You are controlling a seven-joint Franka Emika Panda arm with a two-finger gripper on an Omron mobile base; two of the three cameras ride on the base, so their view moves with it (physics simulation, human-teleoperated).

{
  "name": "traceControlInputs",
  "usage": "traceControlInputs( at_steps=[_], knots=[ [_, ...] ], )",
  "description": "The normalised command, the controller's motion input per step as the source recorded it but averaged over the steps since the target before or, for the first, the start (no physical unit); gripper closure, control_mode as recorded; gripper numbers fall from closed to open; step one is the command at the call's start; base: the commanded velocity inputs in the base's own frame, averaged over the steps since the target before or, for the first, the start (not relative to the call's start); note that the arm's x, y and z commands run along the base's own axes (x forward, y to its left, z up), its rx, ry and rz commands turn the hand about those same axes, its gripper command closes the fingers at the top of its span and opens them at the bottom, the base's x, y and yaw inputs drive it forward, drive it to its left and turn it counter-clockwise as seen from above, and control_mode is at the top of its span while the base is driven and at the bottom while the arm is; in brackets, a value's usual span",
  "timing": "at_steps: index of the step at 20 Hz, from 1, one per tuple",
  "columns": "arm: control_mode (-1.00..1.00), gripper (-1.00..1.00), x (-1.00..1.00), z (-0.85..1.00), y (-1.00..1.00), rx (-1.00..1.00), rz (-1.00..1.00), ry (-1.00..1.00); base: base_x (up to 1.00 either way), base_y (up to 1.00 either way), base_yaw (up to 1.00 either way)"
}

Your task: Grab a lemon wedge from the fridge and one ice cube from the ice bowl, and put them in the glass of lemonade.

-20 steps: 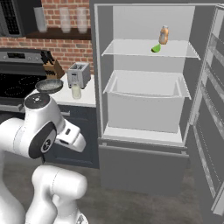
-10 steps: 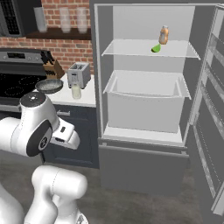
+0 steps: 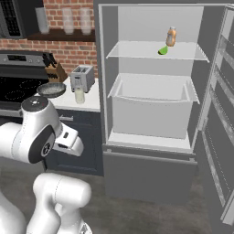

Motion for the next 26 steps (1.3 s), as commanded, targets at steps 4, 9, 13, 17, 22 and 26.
traceControlInputs(
  at_steps=[4,9,13,17,22,26],
  knots=[
    [-1.0,-1.0,0.03,-0.26,0.0,-0.05,-0.12,0.0,0.0,0.0,0.0],
    [1.0,-1.0,0.0,0.0,0.0,0.0,0.0,0.0,0.0,-0.09,-0.15],
    [1.0,-1.0,0.0,0.0,0.0,0.0,0.0,0.0,0.0,-0.39,-0.07],
    [1.0,-1.0,0.0,0.0,0.0,0.0,0.0,0.0,0.0,-0.6,-0.02],
    [1.0,-1.0,0.0,0.0,0.0,0.0,0.0,0.0,0.01,-0.89,0.0],
    [1.0,-1.0,0.0,0.0,0.0,0.0,0.0,0.0,0.32,-0.41,0.0]
  ],
)
